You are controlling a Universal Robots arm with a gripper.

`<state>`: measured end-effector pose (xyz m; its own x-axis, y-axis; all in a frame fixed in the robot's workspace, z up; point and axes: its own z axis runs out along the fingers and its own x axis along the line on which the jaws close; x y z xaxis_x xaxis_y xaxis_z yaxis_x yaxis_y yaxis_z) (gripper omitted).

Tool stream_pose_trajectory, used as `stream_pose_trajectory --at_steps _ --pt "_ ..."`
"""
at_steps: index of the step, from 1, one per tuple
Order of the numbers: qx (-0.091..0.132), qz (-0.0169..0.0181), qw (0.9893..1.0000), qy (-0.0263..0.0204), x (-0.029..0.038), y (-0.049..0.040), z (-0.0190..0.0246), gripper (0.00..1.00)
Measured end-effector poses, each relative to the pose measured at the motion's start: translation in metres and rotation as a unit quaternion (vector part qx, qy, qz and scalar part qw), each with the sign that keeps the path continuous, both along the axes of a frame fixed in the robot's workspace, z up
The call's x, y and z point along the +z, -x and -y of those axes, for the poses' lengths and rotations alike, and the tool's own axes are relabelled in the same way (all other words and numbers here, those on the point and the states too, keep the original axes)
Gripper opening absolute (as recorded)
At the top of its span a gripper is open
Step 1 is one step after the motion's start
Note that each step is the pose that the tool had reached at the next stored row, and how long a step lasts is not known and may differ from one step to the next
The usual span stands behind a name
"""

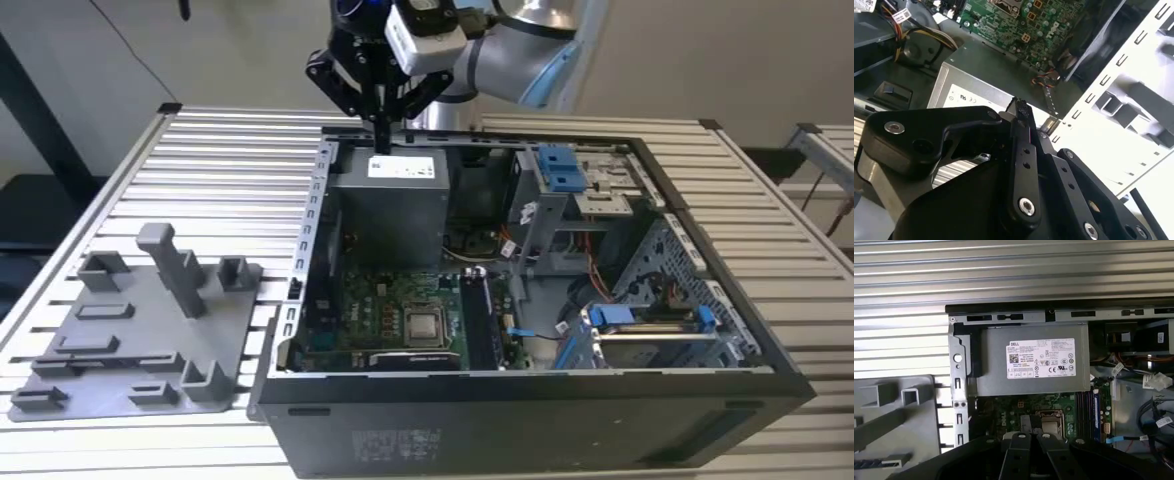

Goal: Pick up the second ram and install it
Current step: 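Reach for the second ram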

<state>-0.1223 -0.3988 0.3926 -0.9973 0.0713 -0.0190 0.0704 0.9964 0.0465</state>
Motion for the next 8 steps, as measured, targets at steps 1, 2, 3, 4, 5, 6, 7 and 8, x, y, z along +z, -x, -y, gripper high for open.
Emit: stream_pose_trajectory --at_steps 1,2,3,4,5,6,7,8 --pt "0.000 0.0000 1.0000 -0.0001 -0.0001 0.0005 0.0000 0.11" --pt "0.000 0.0000 1.0000 0.0000 0.0000 0.0006 0.0001 0.11" --pt "0.000 0.0000 1.0000 0.0001 0.0001 0.0009 0.0004 0.11" --pt "0.000 0.0000 1.0000 0.0000 0.0000 0.0014 0.0005 0.11" --pt "0.000 0.0000 1.0000 0.0000 0.0000 0.0019 0.0007 0.11" --pt "0.000 0.0000 1.0000 0.0000 0.0000 0.0026 0.0008 0.11" --pt "0.000 0.0000 1.0000 0.0000 0.0000 0.0034 0.0009 0.11" --pt "0.000 0.0000 1.0000 0.0000 0.0000 0.0044 0.0010 0.11"
